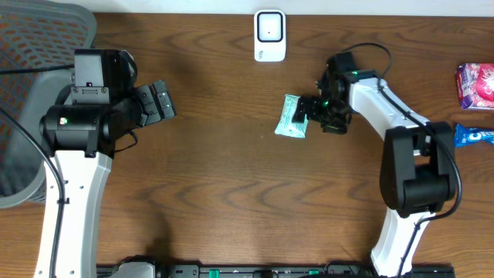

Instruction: Scan the item barcode

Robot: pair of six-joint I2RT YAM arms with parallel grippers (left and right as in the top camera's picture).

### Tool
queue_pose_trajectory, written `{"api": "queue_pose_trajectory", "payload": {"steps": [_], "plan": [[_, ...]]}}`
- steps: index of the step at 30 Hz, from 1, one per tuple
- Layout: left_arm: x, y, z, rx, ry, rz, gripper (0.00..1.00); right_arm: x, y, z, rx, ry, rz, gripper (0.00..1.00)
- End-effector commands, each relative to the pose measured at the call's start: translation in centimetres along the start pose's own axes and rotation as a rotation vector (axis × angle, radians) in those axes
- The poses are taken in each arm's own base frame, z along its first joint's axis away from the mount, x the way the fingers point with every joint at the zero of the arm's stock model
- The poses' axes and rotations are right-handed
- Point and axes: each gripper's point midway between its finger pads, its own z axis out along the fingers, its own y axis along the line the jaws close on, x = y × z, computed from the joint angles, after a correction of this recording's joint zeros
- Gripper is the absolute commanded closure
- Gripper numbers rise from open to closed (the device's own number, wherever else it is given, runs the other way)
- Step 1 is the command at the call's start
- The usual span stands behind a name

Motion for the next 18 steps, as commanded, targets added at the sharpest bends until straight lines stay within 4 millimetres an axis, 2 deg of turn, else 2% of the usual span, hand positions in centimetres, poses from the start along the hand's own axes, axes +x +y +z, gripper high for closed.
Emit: {"api": "queue_pose_trajectory", "payload": {"steps": [1, 3, 6, 7, 8, 9, 10, 14, 16, 18], "plan": [[-0.1, 0.2, -0.1, -0.006, -0.004, -0.004, 0.02, 1.3, 2.2, 1.0, -0.181, 0.045, 0.015, 0.07], [-0.1, 0.2, -0.1, -0.006, -0.004, -0.004, 0.02, 1.2, 2.0, 1.8, -0.193, 0.027, 0.055, 0.11], [-0.1, 0.2, -0.1, -0.006, -0.004, -0.004, 0.02, 1.6, 1.2, 3.3, -0.204, 0.010, 0.150, 0.33], [-0.1, 0.2, -0.1, -0.006, -0.004, -0.004, 0.02, 1.9, 0.9, 3.9, -0.207, 0.005, 0.173, 0.46], [-0.1, 0.2, -0.1, -0.006, -0.004, -0.004, 0.02, 2.0, 0.9, 4.1, -0.209, 0.002, 0.176, 0.53], [-0.1, 0.2, -0.1, -0.006, -0.004, -0.004, 0.02, 2.1, 0.7, 4.3, -0.207, -0.002, 0.176, 0.71], [-0.1, 0.2, -0.1, -0.006, -0.004, -0.004, 0.02, 2.0, 0.4, 4.4, -0.190, -0.011, 0.178, 0.99], [-0.1, 0.2, -0.1, -0.006, -0.004, -0.004, 0.02, 0.2, 1.1, 3.2, -0.202, -0.053, 0.142, 0.99], [0.0, 0.2, -0.1, -0.006, -0.003, -0.004, 0.02, -1.8, 2.3, 1.3, -0.197, -0.089, 0.065, 0.99], [-0.1, 0.2, -0.1, -0.006, -0.004, -0.004, 0.02, -3.0, 2.4, -0.1, -0.142, -0.121, 0.024, 0.99]]}}
